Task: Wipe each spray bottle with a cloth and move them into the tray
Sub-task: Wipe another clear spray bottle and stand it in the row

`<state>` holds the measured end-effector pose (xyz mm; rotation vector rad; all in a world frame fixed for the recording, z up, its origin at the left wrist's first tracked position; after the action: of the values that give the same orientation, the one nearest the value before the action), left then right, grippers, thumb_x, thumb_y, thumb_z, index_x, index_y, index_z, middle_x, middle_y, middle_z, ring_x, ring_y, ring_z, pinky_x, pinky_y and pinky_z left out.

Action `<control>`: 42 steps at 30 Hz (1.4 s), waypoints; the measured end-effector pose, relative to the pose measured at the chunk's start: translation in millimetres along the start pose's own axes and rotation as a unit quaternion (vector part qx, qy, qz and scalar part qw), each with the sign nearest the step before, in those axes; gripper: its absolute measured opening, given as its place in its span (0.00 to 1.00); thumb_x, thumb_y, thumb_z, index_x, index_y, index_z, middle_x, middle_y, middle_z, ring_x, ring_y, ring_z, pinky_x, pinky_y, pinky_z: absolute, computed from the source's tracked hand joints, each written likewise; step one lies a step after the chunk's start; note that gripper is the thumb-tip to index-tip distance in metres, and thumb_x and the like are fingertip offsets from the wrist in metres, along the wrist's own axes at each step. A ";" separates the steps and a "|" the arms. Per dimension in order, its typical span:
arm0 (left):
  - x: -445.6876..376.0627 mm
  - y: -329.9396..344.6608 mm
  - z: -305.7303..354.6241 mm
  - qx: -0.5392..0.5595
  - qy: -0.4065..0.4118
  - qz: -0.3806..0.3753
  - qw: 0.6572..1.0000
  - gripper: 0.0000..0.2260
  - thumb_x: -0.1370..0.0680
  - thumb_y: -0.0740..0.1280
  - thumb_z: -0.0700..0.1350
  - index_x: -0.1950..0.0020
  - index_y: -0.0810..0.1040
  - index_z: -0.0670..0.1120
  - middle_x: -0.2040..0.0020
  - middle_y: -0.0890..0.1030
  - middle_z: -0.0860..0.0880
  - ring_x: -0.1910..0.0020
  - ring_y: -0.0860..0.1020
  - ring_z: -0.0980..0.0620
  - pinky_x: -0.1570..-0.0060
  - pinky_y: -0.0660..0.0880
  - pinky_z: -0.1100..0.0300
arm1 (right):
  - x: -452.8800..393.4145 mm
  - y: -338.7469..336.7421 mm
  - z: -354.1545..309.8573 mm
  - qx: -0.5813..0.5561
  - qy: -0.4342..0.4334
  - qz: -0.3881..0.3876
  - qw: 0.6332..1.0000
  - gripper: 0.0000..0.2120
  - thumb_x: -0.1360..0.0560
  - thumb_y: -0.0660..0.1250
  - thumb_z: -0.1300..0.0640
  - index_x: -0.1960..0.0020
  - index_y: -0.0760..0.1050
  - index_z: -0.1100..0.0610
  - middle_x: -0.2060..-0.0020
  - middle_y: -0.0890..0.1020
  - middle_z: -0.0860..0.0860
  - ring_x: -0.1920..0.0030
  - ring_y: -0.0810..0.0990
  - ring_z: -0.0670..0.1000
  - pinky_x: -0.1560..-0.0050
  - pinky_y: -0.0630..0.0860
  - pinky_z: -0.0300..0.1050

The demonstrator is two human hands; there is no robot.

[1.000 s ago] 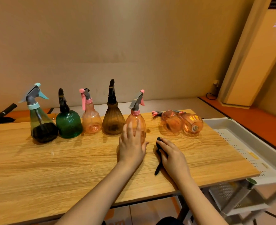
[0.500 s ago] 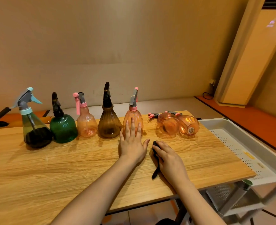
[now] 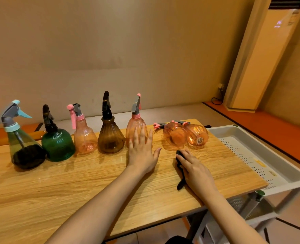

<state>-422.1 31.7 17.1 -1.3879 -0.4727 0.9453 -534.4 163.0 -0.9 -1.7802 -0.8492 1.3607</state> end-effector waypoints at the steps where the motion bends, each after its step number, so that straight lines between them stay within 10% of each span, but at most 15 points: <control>1: -1.6 -1.6 7.7 0.019 0.015 0.007 1.000 0.33 0.19 0.51 0.62 0.21 0.39 0.51 0.22 0.35 0.45 0.23 0.35 0.44 0.26 0.43 0.47 | -0.7 -0.9 10.3 -0.004 0.030 0.005 1.000 0.24 0.34 0.75 0.66 0.39 0.77 0.59 0.36 0.75 0.55 0.35 0.72 0.57 0.47 0.76 0.53; 10: -54.9 29.0 51.5 0.386 -0.146 -0.041 0.910 0.40 0.25 0.63 0.65 0.21 0.48 0.50 0.22 0.54 0.43 0.25 0.58 0.40 0.28 0.60 0.46 | 3.2 -6.4 35.1 -0.068 0.164 0.058 0.982 0.18 0.25 0.67 0.63 0.36 0.74 0.58 0.33 0.72 0.54 0.31 0.67 0.55 0.36 0.68 0.51; 24: -72.7 48.2 51.6 0.507 -0.266 -0.059 0.818 0.38 0.28 0.69 0.61 0.24 0.59 0.46 0.29 0.69 0.44 0.32 0.70 0.40 0.36 0.71 0.45 | 1.0 -2.3 44.1 -0.090 0.182 0.050 0.978 0.18 0.24 0.65 0.60 0.34 0.72 0.55 0.31 0.69 0.50 0.30 0.65 0.51 0.34 0.65 0.47; 35: -13.2 25.3 35.8 0.509 -0.109 -0.020 0.854 0.34 0.27 0.72 0.49 0.24 0.61 0.51 0.29 0.70 0.48 0.33 0.70 0.48 0.36 0.71 0.52 | 5.3 -12.0 49.2 -0.209 0.187 0.089 0.956 0.16 0.26 0.66 0.66 0.39 0.77 0.57 0.37 0.75 0.52 0.35 0.71 0.51 0.38 0.64 0.38; 42: 34.1 13.6 26.7 0.497 -0.047 -0.010 0.866 0.39 0.27 0.74 0.47 0.22 0.55 0.51 0.25 0.63 0.49 0.28 0.64 0.50 0.31 0.67 0.51 | 17.3 -34.6 45.5 -0.374 0.228 0.216 0.873 0.19 0.26 0.63 0.72 0.41 0.74 0.54 0.45 0.77 0.47 0.40 0.74 0.45 0.39 0.67 0.30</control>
<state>-427.1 73.7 0.6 -0.3917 -0.0208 1.0206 -577.2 202.4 12.1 -2.8910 -0.7872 0.8034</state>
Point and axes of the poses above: each hand's wrist, its own x-axis away from the middle knuckle, its own y-axis out of the palm, z = x × y, the point moved 8 cm from there along -x, towards the middle knuckle
